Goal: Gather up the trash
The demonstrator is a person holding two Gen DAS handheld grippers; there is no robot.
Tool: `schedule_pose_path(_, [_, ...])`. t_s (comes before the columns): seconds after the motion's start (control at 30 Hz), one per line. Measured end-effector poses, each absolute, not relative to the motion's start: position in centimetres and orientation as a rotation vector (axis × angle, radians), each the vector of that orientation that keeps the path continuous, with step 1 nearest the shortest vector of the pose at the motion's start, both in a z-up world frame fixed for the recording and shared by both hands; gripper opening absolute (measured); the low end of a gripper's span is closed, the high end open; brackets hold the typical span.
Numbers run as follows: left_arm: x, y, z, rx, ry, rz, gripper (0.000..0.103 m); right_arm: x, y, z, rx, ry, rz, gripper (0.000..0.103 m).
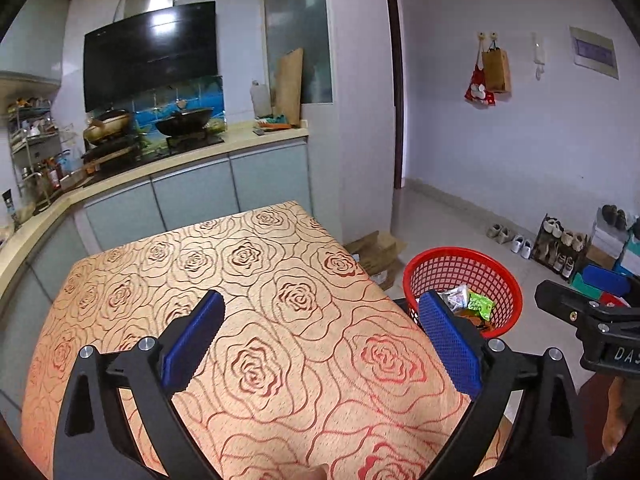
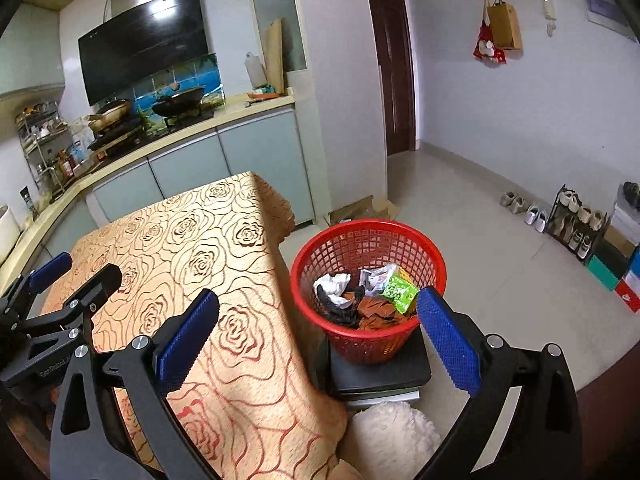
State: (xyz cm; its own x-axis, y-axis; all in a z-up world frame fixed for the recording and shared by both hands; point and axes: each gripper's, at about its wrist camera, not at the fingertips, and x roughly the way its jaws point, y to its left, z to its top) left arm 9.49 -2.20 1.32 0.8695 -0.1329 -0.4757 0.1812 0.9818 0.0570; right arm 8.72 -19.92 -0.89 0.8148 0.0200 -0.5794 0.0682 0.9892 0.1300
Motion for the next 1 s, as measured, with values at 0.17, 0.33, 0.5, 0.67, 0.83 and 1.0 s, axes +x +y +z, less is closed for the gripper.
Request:
schedule_pose_path(0.17, [7.8, -1.3, 1.2, 0.086, 0.485, -0.149, 0.094, 7.2, -18.4, -0.8, 0.104, 0.608, -0.023, 0.096])
schedule_pose_path(0.33, [6.6, -0.7, 0.9, 0.076, 0.486, -0.136, 0.094, 6.5, -17.8, -1.1, 0.105, 0.618, -0.012, 0.096])
schedule_pose_path(0.5, [5.6, -0.5, 0.8, 0.077, 0.479, -0.138, 0.094, 5.5, -17.6, -1.3, 0.103, 0.619, -0.010, 0.096])
schedule_pose_path(0.67, [4.9, -0.6, 0.8, 0.084, 0.475, -0.144, 0.094, 4.6, -17.5, -1.1, 0.115, 0.607, -0.014, 0.096])
schedule_pose_path(0.83, [4.1, -0.7, 0.6, 0.085, 0.472, -0.143, 0.094, 4.0, -17.4, -1.1, 0.114, 0.606, -0.019, 0.096])
schedule_pose_path(1.0, [3.6, -0.8, 0.7, 0.085, 0.468, -0.147, 0.094, 3.5, -17.3, -0.9, 0.112, 0.598, -0.025, 0.096])
